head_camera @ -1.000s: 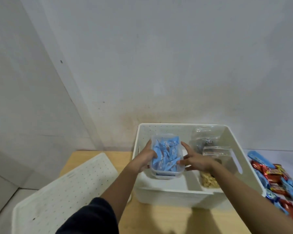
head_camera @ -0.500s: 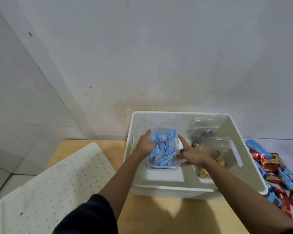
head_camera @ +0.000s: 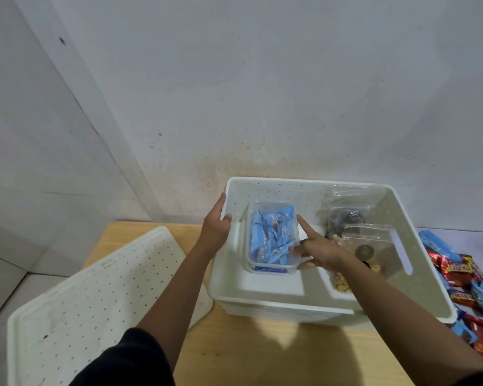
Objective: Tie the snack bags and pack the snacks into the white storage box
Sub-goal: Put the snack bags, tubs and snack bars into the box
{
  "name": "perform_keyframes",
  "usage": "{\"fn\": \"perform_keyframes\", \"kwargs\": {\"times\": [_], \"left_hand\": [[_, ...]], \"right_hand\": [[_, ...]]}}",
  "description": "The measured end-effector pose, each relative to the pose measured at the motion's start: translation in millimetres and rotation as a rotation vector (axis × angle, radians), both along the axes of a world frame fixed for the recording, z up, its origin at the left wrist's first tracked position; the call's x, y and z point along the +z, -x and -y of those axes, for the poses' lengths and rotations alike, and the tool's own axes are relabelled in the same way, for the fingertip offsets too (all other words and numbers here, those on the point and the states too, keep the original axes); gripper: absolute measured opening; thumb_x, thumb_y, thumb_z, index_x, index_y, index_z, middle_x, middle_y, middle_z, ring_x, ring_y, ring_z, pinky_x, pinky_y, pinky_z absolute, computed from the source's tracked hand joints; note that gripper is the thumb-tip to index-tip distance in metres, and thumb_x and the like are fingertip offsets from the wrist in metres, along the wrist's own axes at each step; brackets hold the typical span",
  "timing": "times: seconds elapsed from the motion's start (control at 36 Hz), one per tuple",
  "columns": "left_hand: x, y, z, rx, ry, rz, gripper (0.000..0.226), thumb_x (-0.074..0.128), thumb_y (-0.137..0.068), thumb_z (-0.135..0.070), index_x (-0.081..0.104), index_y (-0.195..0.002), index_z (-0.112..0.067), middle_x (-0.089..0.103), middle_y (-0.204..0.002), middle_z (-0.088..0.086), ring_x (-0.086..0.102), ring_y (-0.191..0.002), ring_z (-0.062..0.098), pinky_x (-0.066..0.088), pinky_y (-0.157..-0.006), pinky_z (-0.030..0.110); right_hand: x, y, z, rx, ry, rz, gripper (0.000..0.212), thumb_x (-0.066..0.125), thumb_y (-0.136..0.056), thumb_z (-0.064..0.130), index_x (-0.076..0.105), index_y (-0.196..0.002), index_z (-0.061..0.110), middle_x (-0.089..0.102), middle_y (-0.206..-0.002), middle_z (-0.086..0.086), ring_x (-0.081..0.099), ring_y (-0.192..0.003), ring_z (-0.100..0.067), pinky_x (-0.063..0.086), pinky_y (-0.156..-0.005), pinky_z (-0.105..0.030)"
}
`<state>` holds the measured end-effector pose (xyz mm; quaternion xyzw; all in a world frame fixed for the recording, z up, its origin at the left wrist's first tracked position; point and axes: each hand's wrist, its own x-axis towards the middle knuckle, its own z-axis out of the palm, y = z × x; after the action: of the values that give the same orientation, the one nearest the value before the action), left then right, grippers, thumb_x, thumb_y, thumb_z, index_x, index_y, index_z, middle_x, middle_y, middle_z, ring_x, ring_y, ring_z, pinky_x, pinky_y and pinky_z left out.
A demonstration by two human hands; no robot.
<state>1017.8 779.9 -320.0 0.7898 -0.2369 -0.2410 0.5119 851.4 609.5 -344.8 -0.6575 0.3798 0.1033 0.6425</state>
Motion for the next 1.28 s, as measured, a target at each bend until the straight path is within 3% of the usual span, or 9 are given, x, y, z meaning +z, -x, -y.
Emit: {"fn": "perform_keyframes", "kwargs": {"times": [0.33, 0.47, 0.53, 0.58, 0.64, 0.78, 0.94, 1.08, 1.28], "left_hand": [[-1.2, 1.4, 1.3, 0.038, 0.036, -0.037, 0.056, 0.037, -0.094, 0.001, 0.025, -0.147, -0.015, 0.032, -0.151, 0.004, 0.034, -0.135, 0.018, 0.03, -0.087, 0.007], [1.8, 2.1, 4.2, 0.015, -0.086, 0.053, 0.06, 0.04, -0.094, -0.005, 0.021, -0.148, -0.023, 0.043, -0.141, 0.004, 0.049, -0.107, 0.013, 0.043, -0.081, 0.018], [3.8, 2.4, 5.5, -0.024, -0.168, 0.165, 0.06, 0.045, -0.094, -0.01, 0.02, -0.148, -0.019, 0.04, -0.143, 0.006, 0.046, -0.119, 0.02, 0.04, -0.094, 0.024], [5.3, 3.5, 8.2, -0.066, -0.274, 0.33, 0.059, 0.049, -0.093, -0.017, 0.022, -0.146, -0.013, 0.028, -0.151, 0.01, 0.029, -0.137, 0.026, 0.029, -0.113, 0.036], [9.3, 8.8, 12.3, -0.086, -0.337, 0.458, 0.061, 0.05, -0.094, -0.021, 0.021, -0.147, -0.011, 0.016, -0.156, 0.009, 0.011, -0.144, 0.026, 0.014, -0.119, 0.039], [30.1, 36.0, 47.9, -0.164, -0.237, 0.523, 0.052, 0.054, -0.092, -0.023, 0.038, -0.139, -0.008, 0.023, -0.154, 0.007, 0.016, -0.144, 0.022, 0.013, -0.118, 0.033], [53.3, 113.5, 118.8, -0.285, -0.043, 0.527, 0.038, 0.059, -0.09, -0.025, 0.055, -0.122, -0.005, 0.047, -0.135, 0.011, 0.039, -0.13, 0.024, 0.023, -0.106, 0.022], [70.2, 217.2, 171.7, -0.44, 0.165, 0.483, 0.036, 0.055, -0.092, -0.028, 0.055, -0.122, -0.009, 0.051, -0.132, 0.006, 0.042, -0.127, 0.018, 0.026, -0.102, 0.019], [44.8, 354.6, 223.4, -0.674, 0.152, 0.425, 0.043, 0.052, -0.094, -0.033, 0.047, -0.131, -0.011, 0.045, -0.139, 0.003, 0.035, -0.131, 0.014, 0.025, -0.108, 0.023]], "right_hand": [[-2.9, -30.9, -28.2, -0.004, -0.007, 0.026, 0.09, 0.056, -0.09, 0.005, -0.003, -0.145, 0.046, 0.061, -0.118, -0.007, 0.067, -0.093, -0.026, 0.056, -0.08, -0.043], [8.9, -26.8, -37.7, 0.221, 0.331, -0.071, 0.089, 0.057, -0.091, 0.021, -0.01, -0.147, 0.036, 0.044, -0.143, -0.011, 0.047, -0.126, -0.029, 0.042, -0.103, -0.04], [20.2, -22.5, -41.3, 0.342, 0.441, -0.096, 0.087, 0.056, -0.091, 0.022, -0.009, -0.148, 0.032, 0.035, -0.15, -0.012, 0.042, -0.131, -0.03, 0.035, -0.105, -0.035], [34.2, -14.1, -41.1, 0.397, 0.523, -0.082, 0.081, 0.055, -0.092, 0.024, -0.002, -0.15, 0.028, 0.033, -0.151, -0.011, 0.039, -0.132, -0.029, 0.033, -0.103, -0.033], [47.6, -2.8, -35.4, 0.405, 0.626, -0.053, 0.073, 0.054, -0.093, 0.026, 0.009, -0.15, 0.026, 0.031, -0.151, -0.01, 0.035, -0.135, -0.027, 0.031, -0.105, -0.033], [74.0, 45.9, -2.0, 0.23, 0.772, 0.057, 0.058, 0.057, -0.091, 0.023, 0.031, -0.143, 0.021, 0.039, -0.144, -0.008, 0.04, -0.131, -0.023, 0.034, -0.108, -0.035], [85.4, 141.8, 48.9, -0.139, 0.888, 0.187, 0.044, 0.058, -0.087, 0.008, 0.049, -0.13, 0.013, 0.055, -0.124, -0.006, 0.052, -0.11, -0.015, 0.036, -0.092, -0.021], [69.7, 239.2, 93.7, -0.327, 0.923, 0.139, 0.042, 0.059, -0.085, 0.004, 0.051, -0.126, 0.01, 0.057, -0.118, -0.011, 0.052, -0.11, -0.021, 0.038, -0.09, -0.026], [27.6, 371.1, 140.6, -0.352, 0.8, -0.045, 0.052, 0.064, -0.086, 0.016, 0.043, -0.134, 0.014, 0.052, -0.126, -0.013, 0.046, -0.118, -0.024, 0.037, -0.087, -0.028]]}}
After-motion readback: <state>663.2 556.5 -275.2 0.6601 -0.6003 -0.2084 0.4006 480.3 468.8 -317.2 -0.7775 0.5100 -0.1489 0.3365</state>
